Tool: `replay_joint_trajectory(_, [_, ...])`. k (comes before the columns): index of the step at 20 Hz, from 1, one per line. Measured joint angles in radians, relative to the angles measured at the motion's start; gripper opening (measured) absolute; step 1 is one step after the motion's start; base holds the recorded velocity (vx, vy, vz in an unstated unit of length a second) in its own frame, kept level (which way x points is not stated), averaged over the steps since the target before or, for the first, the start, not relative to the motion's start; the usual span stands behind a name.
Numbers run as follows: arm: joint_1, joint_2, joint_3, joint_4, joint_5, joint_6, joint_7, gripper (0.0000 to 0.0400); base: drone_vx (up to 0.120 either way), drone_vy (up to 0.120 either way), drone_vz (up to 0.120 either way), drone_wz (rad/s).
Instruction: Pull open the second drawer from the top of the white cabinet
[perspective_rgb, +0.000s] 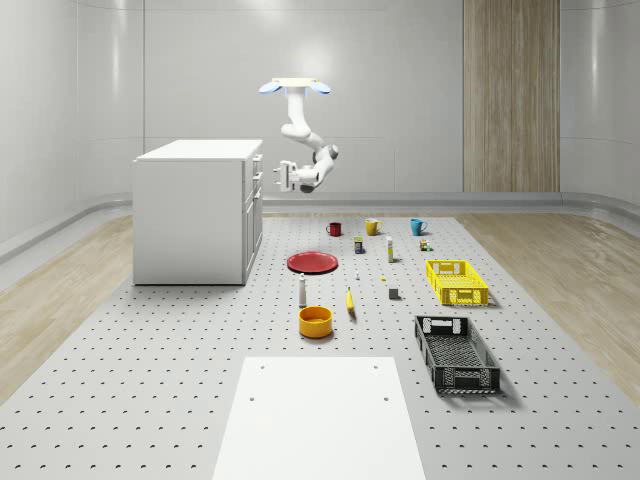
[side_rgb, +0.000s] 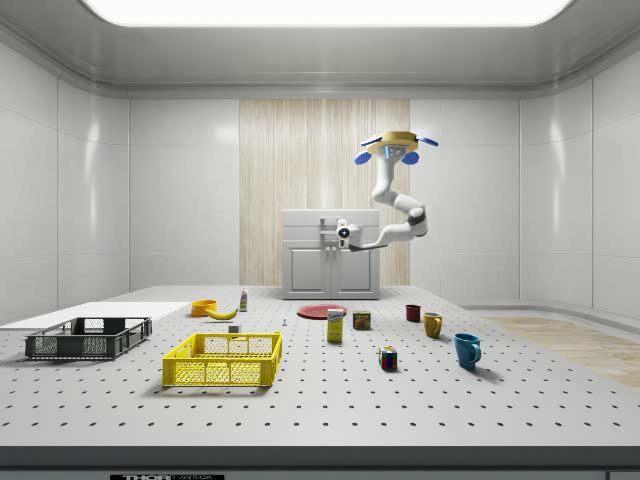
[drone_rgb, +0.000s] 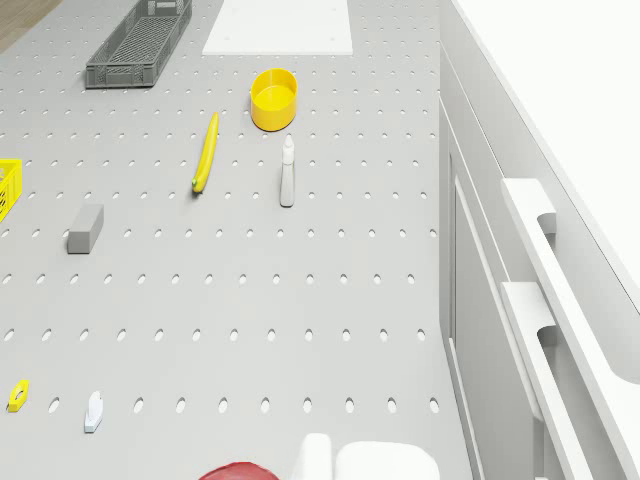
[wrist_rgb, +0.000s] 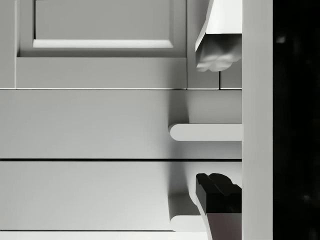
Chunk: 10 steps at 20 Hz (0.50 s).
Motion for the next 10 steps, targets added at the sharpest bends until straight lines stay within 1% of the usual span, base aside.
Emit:
replay_joint_trajectory(3, [0.015,0.022,0.001,0.010,0.014,0.010,-0.014,0.0300,0.000,0.000,0.000,0.000])
replay_joint_trajectory(10, [0.072,0.105,-0.039,0.072,0.032,0.012,-0.056,0.0300,0.000,0.000,0.000,0.000])
